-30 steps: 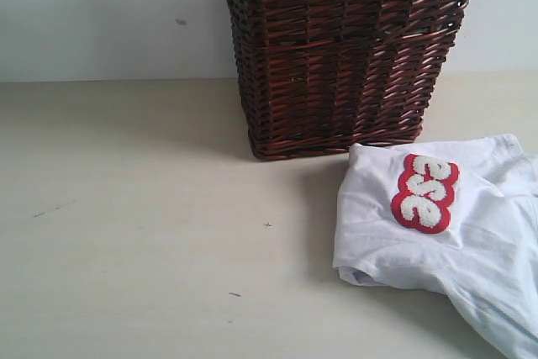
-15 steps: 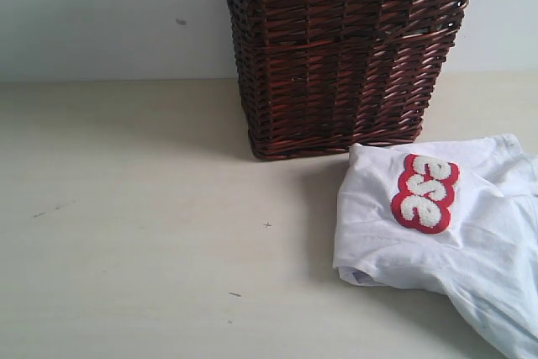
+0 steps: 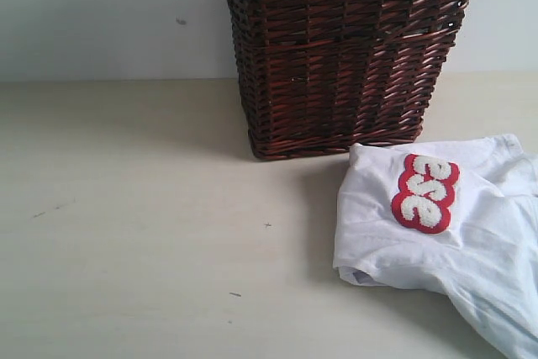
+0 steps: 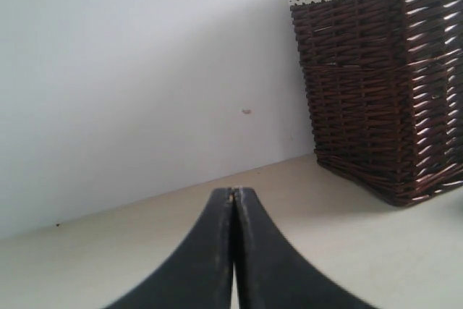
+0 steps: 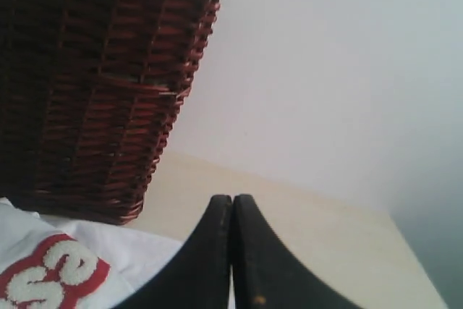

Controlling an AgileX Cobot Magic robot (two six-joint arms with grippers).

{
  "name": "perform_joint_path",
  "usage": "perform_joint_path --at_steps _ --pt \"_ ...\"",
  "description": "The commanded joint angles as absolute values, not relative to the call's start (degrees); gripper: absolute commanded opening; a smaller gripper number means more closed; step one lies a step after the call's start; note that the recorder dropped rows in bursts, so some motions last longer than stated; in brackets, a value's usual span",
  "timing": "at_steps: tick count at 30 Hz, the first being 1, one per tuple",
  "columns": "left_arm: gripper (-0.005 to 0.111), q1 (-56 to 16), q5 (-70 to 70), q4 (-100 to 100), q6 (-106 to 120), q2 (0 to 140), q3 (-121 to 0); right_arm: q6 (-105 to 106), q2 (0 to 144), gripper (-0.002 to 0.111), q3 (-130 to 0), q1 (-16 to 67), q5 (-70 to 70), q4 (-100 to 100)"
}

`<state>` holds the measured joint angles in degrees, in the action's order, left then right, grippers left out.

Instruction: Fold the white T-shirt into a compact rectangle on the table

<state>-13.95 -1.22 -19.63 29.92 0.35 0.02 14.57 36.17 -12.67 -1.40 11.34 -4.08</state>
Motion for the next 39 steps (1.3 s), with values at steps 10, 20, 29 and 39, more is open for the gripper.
perform_joint_path --at_steps 10,20,29,39 --pt "0.0 -13.76 -1.19 -19.59 29.85 0.0 0.0 7.62 71.99 0.0 -43.28 -1.37 -8.51 -4.62" --pt "0.0 -13.76 -1.19 -19.59 29.85 0.0 0.0 81.48 81.95 0.0 -63.18 -5.67 -58.43 18.14" --pt "0.0 -13.76 -1.19 -19.59 29.85 0.0 0.0 99.96 84.13 0.0 -65.03 -20.46 -67.26 29.04" --pt "0.0 -13.76 -1.19 -19.59 29.85 0.0 0.0 98.82 97.78 0.028 -64.93 -20.75 -66.57 32.65"
